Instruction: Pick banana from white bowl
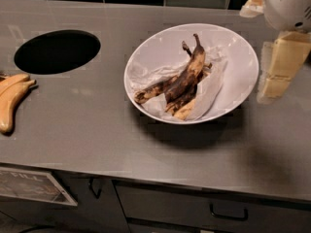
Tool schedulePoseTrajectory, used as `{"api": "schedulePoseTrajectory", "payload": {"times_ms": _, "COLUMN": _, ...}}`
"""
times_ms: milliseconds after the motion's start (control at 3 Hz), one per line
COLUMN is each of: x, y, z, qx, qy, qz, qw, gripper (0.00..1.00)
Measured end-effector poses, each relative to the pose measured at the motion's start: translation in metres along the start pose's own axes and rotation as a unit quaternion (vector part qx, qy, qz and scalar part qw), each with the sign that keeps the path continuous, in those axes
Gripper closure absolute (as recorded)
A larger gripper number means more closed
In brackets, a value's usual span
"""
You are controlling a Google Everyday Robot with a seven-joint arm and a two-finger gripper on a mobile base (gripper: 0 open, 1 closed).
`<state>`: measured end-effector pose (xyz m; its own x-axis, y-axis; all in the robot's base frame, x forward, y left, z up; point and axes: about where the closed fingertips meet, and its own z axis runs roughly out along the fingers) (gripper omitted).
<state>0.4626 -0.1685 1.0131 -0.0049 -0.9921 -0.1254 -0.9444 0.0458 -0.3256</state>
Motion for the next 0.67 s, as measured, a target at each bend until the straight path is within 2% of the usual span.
{"api": "schedulePoseTrajectory", "payload": {"times_ms": 333, "x": -0.0369, "y": -0.0139, "z": 0.0029, "qx": -0.02, "qy": -0.004, "qz": -0.081, "qw": 0.9965, "gripper": 0.0}}
{"api": "schedulePoseTrajectory", "payload": {"times_ms": 667, "x": -0.0437, "y": -0.0187, "z": 0.0006, "qx": -0.008, "qy": -0.009, "qz": -0.087, "qw": 0.9961, "gripper": 0.0}}
